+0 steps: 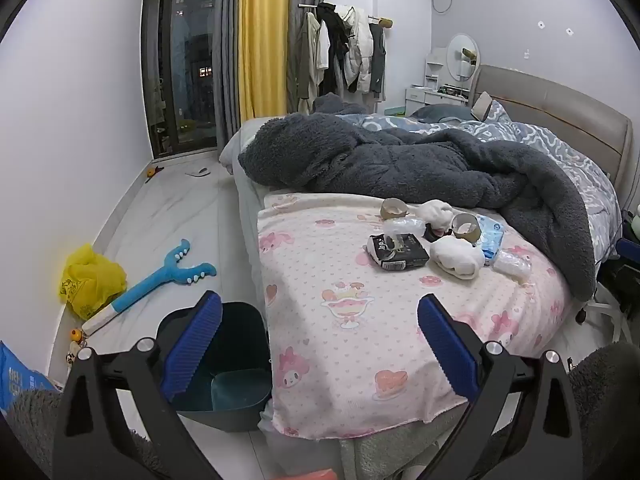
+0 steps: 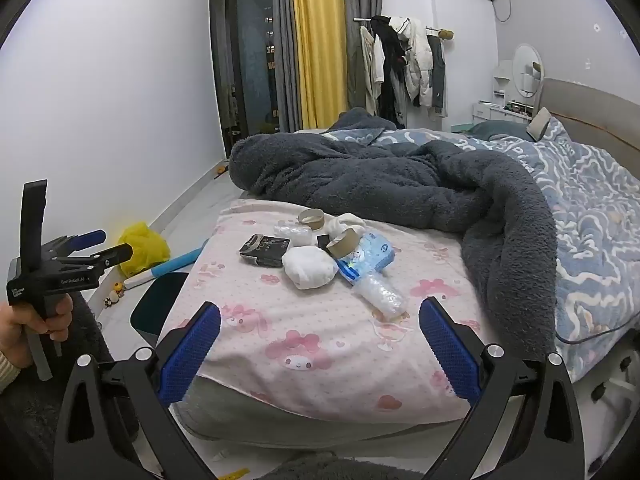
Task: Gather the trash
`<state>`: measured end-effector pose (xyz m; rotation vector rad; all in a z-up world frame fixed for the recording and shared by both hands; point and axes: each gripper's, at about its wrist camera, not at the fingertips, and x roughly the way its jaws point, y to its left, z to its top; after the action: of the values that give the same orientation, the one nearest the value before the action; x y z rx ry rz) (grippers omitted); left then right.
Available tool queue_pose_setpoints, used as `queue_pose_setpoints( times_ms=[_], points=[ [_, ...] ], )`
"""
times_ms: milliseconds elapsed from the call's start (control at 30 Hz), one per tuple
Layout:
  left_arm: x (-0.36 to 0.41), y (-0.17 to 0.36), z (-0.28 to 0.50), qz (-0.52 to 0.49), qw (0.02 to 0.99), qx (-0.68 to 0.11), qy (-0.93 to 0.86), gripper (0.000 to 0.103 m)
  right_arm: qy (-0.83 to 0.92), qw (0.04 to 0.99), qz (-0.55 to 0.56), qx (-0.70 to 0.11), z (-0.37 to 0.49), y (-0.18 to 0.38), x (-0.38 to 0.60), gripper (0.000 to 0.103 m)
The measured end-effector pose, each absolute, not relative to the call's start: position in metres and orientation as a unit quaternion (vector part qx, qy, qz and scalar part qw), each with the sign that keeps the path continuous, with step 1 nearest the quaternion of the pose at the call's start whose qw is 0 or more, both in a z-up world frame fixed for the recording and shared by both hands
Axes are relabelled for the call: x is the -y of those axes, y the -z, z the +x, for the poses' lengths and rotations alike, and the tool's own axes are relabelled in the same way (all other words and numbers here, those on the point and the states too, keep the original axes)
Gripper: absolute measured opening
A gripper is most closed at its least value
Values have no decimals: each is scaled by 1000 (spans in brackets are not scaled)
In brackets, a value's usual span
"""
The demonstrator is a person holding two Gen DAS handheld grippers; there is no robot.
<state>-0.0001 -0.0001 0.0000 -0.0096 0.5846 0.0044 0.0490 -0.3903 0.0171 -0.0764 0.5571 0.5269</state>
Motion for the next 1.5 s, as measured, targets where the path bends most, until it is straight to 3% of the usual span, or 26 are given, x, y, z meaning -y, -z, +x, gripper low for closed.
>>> queue_pose_setpoints(
  times_ms=[1500],
  points=[
    [0, 0, 0, -4, 957, -291, -2, 100, -260, 925, -32, -275, 51, -16, 389, 100]
  ],
)
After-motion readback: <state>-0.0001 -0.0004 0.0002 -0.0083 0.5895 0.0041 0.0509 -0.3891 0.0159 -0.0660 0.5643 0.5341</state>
